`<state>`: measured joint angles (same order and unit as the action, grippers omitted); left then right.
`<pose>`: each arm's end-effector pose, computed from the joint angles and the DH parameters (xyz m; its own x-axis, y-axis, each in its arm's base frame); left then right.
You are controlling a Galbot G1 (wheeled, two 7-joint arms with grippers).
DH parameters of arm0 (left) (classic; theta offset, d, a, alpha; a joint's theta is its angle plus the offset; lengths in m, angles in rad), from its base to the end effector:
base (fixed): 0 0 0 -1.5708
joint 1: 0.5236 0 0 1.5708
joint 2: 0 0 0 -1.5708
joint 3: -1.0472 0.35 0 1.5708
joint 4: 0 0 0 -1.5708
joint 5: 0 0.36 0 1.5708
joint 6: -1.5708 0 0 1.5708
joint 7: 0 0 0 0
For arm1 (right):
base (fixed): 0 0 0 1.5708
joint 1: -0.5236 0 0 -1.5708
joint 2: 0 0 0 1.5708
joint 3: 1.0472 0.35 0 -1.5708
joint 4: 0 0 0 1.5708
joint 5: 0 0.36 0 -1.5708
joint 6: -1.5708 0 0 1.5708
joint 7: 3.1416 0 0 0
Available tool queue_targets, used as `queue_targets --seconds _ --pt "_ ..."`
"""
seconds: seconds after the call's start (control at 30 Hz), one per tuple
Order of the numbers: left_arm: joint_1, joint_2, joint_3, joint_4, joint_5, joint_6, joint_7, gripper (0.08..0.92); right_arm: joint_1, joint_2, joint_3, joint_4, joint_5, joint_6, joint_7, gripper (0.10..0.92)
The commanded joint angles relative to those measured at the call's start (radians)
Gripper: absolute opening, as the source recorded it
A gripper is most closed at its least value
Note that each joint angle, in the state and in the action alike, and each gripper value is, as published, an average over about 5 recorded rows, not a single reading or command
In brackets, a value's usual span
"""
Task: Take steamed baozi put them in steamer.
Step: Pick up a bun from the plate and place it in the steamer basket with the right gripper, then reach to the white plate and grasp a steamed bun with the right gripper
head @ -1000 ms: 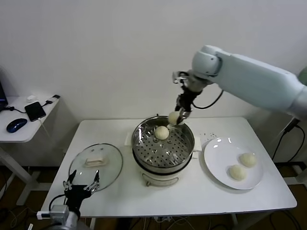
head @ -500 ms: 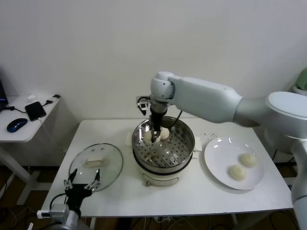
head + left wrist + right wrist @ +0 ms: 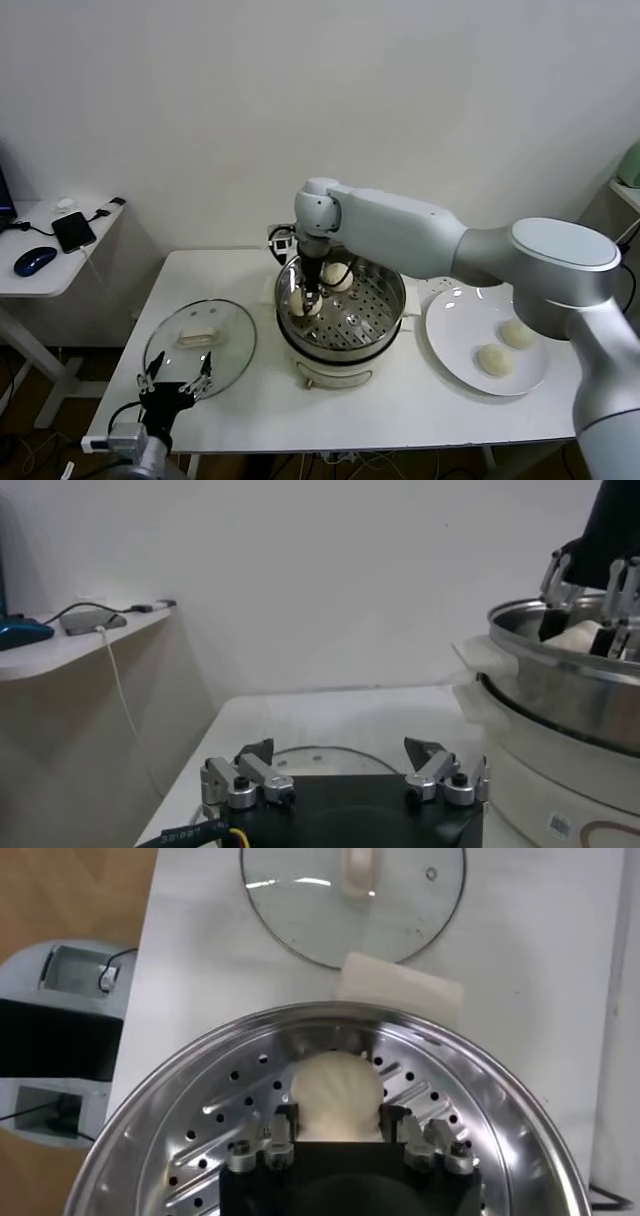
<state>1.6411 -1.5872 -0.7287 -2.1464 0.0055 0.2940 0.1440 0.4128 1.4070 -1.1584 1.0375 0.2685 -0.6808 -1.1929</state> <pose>0.1583 0.0590 -0.2939 -0.9487 -0.0592 0.3106 -0.0419 0.9972 0.0622 0.5688 0.2171 -0.0979 -0.0398 -0.1279 0.9910 -0.9871 -0.1490 -0.0589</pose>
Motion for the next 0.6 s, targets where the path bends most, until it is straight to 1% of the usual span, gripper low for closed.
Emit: queue_targets --seconds 0.03,0.13,0.23,0.33,0.43,0.6 --pt "-0.002 -0.002 0.002 0.005 0.002 0.000 0.003 0.823 -0.024 0.007 0.019 -0.005 -0.034 -0.002 0.003 0.679" --pt "-0.002 -0.002 0.001 0.008 0.004 0.001 0.004 0.823 -0.016 -0.025 0.040 0.032 -0.036 -0.002 0.000 0.763" --pt "0.002 -0.001 -0.002 0.008 0.003 0.001 0.004 0.823 0.005 -0.088 0.065 0.090 -0.036 0.004 -0.013 0.811" --pt "0.002 -0.001 -0.004 0.009 0.004 0.002 0.004 0.823 0.039 -0.176 0.095 0.143 -0.037 0.017 -0.030 0.821" --pt "0.002 -0.002 0.000 0.005 0.005 0.003 0.006 0.823 0.092 -0.295 0.115 0.192 -0.029 0.049 -0.061 0.822" --pt "-0.001 0.000 -0.005 0.008 0.001 0.006 0.011 0.823 0.214 -0.508 0.098 0.284 -0.005 0.163 -0.174 0.823"
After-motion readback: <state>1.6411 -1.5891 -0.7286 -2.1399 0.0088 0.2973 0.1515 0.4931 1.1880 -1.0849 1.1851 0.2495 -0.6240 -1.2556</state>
